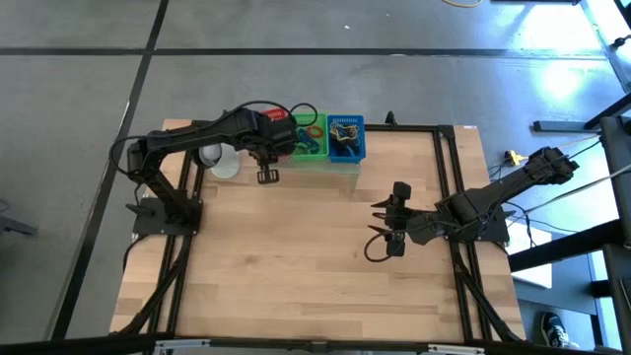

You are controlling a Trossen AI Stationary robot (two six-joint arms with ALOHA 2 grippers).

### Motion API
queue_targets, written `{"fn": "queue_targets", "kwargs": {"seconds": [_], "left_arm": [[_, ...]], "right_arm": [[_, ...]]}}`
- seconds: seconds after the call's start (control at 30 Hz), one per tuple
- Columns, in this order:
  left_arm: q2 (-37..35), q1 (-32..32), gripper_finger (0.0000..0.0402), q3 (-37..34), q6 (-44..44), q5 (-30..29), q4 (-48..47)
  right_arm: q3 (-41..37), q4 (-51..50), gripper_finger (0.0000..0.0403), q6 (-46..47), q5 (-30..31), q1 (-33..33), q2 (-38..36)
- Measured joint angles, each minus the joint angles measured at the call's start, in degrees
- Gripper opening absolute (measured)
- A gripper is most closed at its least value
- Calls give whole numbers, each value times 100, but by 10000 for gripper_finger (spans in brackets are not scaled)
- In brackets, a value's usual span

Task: Pick & Place Office Desk Supplies
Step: Put the red bin on the shelf

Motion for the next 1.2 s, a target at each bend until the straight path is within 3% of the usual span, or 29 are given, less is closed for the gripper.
{"fn": "queue_targets", "kwargs": {"seconds": [0.7, 1.2], "left_arm": [[0, -76, 3, 1, -189, 0, -39], [0, -184, 3, 1, -72, 0, -363]], "right_arm": [[0, -42, 259, 17, -2, 2, 0], [0, -25, 259, 61, -698, 0, 0]]}}
